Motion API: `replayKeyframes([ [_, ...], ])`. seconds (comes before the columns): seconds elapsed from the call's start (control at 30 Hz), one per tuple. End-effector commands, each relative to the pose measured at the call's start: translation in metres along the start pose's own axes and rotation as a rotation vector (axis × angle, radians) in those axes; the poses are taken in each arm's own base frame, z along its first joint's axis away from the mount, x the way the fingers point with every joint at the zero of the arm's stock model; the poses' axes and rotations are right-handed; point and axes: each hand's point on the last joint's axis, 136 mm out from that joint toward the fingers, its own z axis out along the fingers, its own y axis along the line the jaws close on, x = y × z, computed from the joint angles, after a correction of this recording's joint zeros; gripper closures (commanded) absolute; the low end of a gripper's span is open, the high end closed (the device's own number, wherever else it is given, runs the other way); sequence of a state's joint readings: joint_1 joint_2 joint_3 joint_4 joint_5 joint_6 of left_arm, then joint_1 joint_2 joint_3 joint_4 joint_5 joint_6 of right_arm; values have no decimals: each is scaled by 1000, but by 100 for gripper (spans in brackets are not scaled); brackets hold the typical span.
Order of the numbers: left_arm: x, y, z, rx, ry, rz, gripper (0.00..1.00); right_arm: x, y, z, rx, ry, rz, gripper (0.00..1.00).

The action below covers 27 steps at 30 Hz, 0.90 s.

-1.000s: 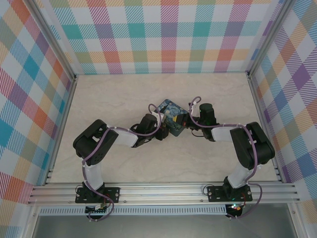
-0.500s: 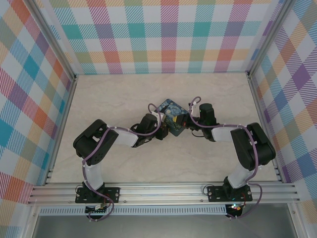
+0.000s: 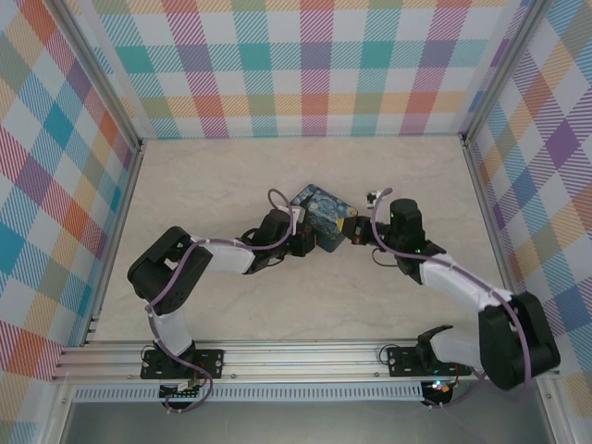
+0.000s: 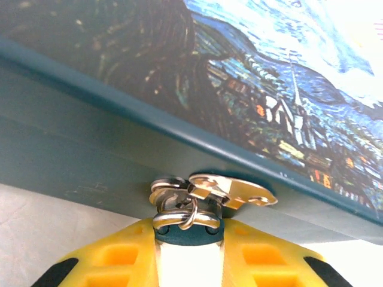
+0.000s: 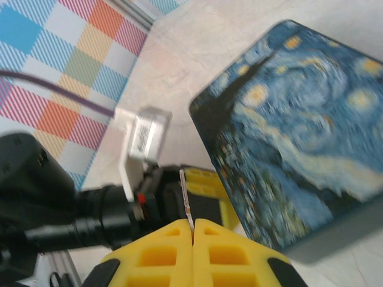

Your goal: Unlock the padlock with the key

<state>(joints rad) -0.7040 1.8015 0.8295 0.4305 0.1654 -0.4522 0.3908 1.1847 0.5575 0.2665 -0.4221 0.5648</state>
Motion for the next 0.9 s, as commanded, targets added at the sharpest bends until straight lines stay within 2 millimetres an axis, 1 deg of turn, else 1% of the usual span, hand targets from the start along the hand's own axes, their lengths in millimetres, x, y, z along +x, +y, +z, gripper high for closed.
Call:
replayKeyframes([
  [0.0,-20,-34,-14,82,-37,-57,76,42,-23,-12,111,75,-38,100],
  [0.1,-21,-40,-19,88,-24,-89,76,63,-23,-18,118,88,-67,100],
  [0.2,-22,-49,-23,100,0,-127,77,81,-22,-20,114,98,-104,100],
  [0.3,-22,-58,-26,119,28,-172,78,95,-23,-19,114,109,-154,100],
  [0.37,-23,-63,-29,134,37,-202,79,100,-23,-18,119,115,-185,100],
  [0.5,-26,-70,-34,145,48,-258,80,103,-21,-12,119,122,-241,100],
  [0.6,-27,-72,-37,144,57,-283,81,102,-21,-8,127,125,-272,100],
  [0.87,-29,-77,-44,131,77,-358,82,93,-15,8,131,125,-354,100],
])
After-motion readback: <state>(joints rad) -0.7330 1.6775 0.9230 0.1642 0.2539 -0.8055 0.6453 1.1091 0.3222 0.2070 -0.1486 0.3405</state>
